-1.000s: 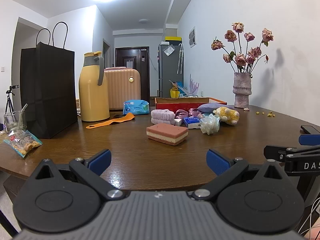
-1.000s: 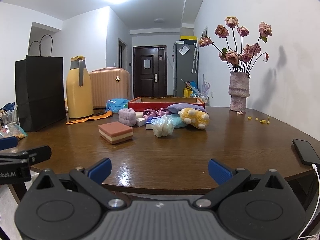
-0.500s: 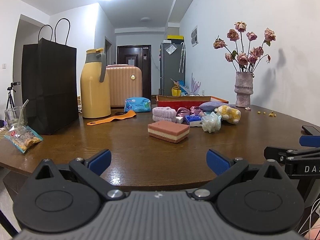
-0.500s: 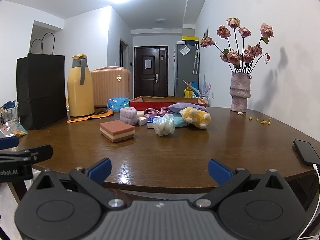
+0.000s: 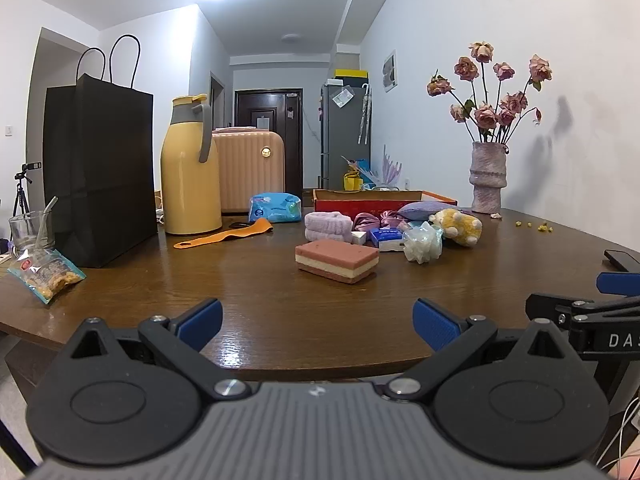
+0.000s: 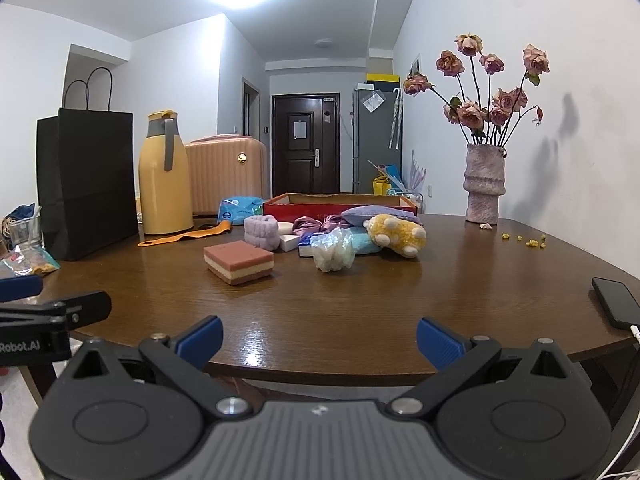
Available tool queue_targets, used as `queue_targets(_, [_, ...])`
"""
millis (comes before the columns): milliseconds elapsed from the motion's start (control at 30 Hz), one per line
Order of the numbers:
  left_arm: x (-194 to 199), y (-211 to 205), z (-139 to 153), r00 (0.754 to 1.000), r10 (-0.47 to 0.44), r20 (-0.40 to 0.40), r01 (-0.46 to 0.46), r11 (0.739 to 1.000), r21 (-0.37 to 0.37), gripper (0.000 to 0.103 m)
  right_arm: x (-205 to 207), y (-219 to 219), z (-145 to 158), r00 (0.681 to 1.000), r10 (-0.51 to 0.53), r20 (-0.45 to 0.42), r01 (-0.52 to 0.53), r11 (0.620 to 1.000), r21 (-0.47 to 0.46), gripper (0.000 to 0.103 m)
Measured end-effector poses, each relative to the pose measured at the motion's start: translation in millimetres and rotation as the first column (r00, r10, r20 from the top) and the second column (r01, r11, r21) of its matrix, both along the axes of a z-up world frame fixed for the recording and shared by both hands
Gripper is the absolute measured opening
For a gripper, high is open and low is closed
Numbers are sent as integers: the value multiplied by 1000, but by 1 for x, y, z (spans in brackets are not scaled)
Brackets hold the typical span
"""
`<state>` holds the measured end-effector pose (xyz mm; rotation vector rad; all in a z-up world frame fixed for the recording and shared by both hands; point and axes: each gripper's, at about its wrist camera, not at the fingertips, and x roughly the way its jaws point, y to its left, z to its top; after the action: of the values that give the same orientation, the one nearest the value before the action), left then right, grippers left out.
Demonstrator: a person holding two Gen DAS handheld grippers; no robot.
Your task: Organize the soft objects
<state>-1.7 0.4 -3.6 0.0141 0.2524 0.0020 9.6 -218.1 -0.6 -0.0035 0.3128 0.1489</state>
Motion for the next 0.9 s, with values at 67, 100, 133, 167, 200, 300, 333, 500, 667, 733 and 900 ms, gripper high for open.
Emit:
queue_targets(67, [0, 0, -1, 1000, -6, -3, 6, 1000, -5, 103, 0, 0, -1, 1000, -9, 3, 9, 1000, -4, 103])
queue_targets(100, [0, 1, -1, 1000, -12, -5, 12, 1000, -8, 103, 0, -1, -1, 1000, -11, 2, 11, 1000, -2, 103])
queue_targets(133, [1, 2, -1, 1000, -16, -5, 16, 1000, -12, 103, 2, -1, -2, 1000, -11, -6, 10, 1000, -3, 103])
queue_targets(167, [1, 3, -1, 1000, -18, -1, 18, 1000, -19, 103, 3, -2, -3, 1000, -4, -16, 4, 1000, 0, 103])
queue_targets(200, [2, 4, 1, 1000, -23, 6, 24, 1000, -20, 103, 5, -3, -5, 1000, 13, -26, -13, 1000, 10, 103])
queue_targets(300, [17, 10, 10, 999, -38, 15, 38, 999, -23, 103, 16, -15, -6, 997, 35, -64, -30, 996, 78, 103])
queue_targets(333, [25, 13, 13, 999, -35, 20, 36, 999, -23, 103, 22, -19, -6, 997, 43, -70, -37, 995, 94, 103])
queue_targets(500, [71, 26, 26, 998, -58, 37, 59, 998, -19, 103, 62, -13, 4, 996, 56, -66, -51, 996, 74, 102])
queue_targets(667, [152, 48, 36, 994, -112, -13, 111, 993, -45, 103, 135, 8, 15, 974, 166, -153, -136, 972, 190, 81])
queue_targets(733, [196, 55, 38, 985, -159, -66, 157, 987, -41, 102, 169, 19, 15, 956, 208, -209, -151, 953, 262, 57])
queue_targets(900, [295, 64, 27, 941, -236, -242, 224, 972, -77, 74, 235, 53, 0, 937, 206, -282, -104, 935, 338, 33])
